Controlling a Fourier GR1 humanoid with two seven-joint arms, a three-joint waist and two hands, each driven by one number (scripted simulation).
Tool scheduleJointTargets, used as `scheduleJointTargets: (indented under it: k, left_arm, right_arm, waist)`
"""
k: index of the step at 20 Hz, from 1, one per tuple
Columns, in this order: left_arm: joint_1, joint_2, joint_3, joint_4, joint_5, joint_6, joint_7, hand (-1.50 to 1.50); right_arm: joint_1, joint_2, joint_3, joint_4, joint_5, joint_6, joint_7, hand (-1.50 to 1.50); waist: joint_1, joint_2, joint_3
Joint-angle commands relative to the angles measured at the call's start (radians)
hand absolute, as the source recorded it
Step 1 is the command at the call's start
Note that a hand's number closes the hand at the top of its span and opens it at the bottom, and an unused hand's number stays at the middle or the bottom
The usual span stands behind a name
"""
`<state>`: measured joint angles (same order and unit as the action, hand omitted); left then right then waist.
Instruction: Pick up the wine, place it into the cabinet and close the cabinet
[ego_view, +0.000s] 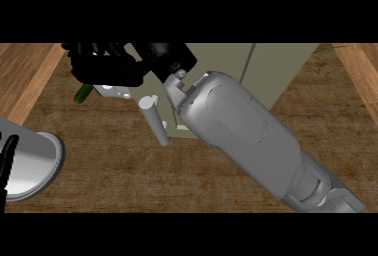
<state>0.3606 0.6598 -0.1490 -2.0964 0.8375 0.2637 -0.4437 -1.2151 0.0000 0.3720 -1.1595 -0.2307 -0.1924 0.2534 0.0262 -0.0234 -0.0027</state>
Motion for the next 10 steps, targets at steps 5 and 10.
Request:
scheduleJointTargets:
  k: [5,10]
  left_arm:
    - [-0.026,0.001,0.026,-0.004,0.010,-0.004,0.036,-1.50]
    - [-0.024,-0.031,-0.022,0.001,-0.031,0.003,0.023,-1.50]
  right_arm:
    - [0.013,-0.117,-0.073,0.200,0.052,0.066,-0.130,1.50]
    - [0.014,-0.090,-0.071,0.205,0.073,0.042,-0.143,1.50]
  waist:
    - [0.000,0.039,0.002]
    - [-0.003,0.033,0.002]
